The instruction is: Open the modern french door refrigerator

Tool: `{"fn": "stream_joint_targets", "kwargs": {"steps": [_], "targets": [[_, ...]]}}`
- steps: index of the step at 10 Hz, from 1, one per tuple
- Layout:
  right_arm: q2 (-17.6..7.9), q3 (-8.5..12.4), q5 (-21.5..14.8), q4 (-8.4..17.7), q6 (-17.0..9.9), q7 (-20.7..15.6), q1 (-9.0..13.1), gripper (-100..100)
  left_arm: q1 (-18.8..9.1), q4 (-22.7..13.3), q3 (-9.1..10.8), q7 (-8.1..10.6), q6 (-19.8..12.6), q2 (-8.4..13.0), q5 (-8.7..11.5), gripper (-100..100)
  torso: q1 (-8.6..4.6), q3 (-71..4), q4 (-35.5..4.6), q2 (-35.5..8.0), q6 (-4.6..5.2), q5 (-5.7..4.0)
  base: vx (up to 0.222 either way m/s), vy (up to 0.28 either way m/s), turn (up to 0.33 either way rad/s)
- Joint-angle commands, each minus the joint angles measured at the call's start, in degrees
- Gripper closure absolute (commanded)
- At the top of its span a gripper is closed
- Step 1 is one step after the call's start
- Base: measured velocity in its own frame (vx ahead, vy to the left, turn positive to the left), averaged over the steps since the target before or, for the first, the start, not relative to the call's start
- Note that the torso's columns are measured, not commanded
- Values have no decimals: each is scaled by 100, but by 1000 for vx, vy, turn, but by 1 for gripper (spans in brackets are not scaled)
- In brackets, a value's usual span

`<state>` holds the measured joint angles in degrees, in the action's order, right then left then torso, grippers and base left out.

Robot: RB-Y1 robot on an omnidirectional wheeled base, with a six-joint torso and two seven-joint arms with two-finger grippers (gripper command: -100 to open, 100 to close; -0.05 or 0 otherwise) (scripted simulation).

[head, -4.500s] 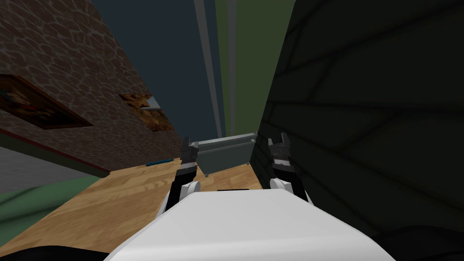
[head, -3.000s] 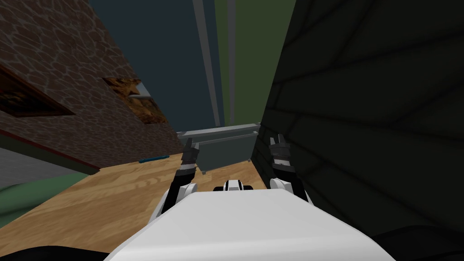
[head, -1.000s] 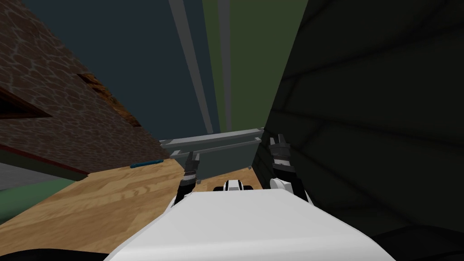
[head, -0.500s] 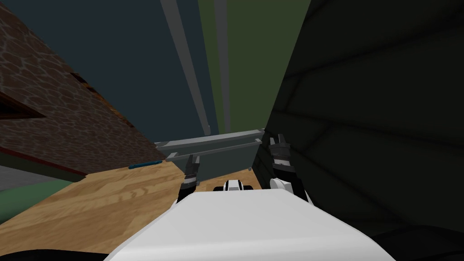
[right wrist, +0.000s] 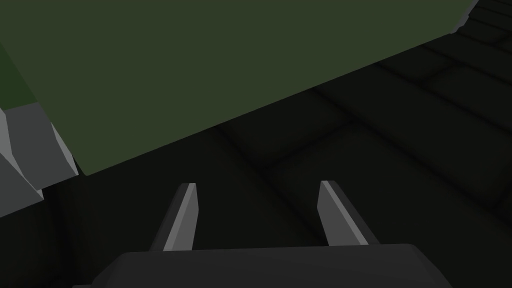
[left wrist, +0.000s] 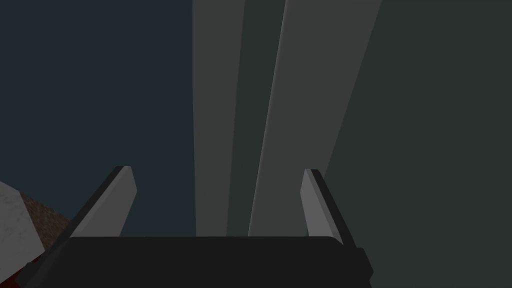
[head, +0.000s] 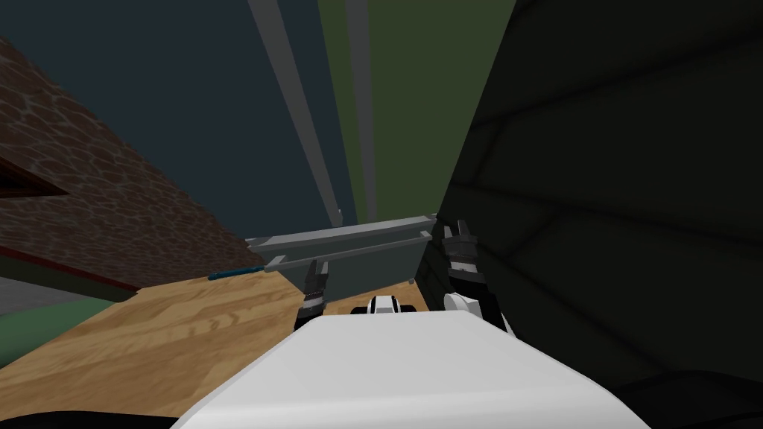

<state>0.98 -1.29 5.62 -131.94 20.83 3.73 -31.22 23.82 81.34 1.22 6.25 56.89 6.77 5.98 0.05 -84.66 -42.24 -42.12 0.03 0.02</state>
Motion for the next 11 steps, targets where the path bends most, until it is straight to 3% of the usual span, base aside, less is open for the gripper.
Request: {"fn": "stream_joint_targets", "kwargs": {"steps": [1,9,11], "targets": [[0,0,0,0,0,0,0,0,-64,-363,18,49,234,-33,16,-100,4,0,1,2,6,2,47,-12,-2],[0,0,0,0,0,0,0,0,-208,-1403,82,219,988,-181,77,-100,-5,13,-6,-22,-3,-2,65,-20,7],[0,0,0,0,0,0,1,0,-248,-1248,108,227,797,-112,93,-100,-3,12,-6,-23,-3,-3,16,-10,5]]}}
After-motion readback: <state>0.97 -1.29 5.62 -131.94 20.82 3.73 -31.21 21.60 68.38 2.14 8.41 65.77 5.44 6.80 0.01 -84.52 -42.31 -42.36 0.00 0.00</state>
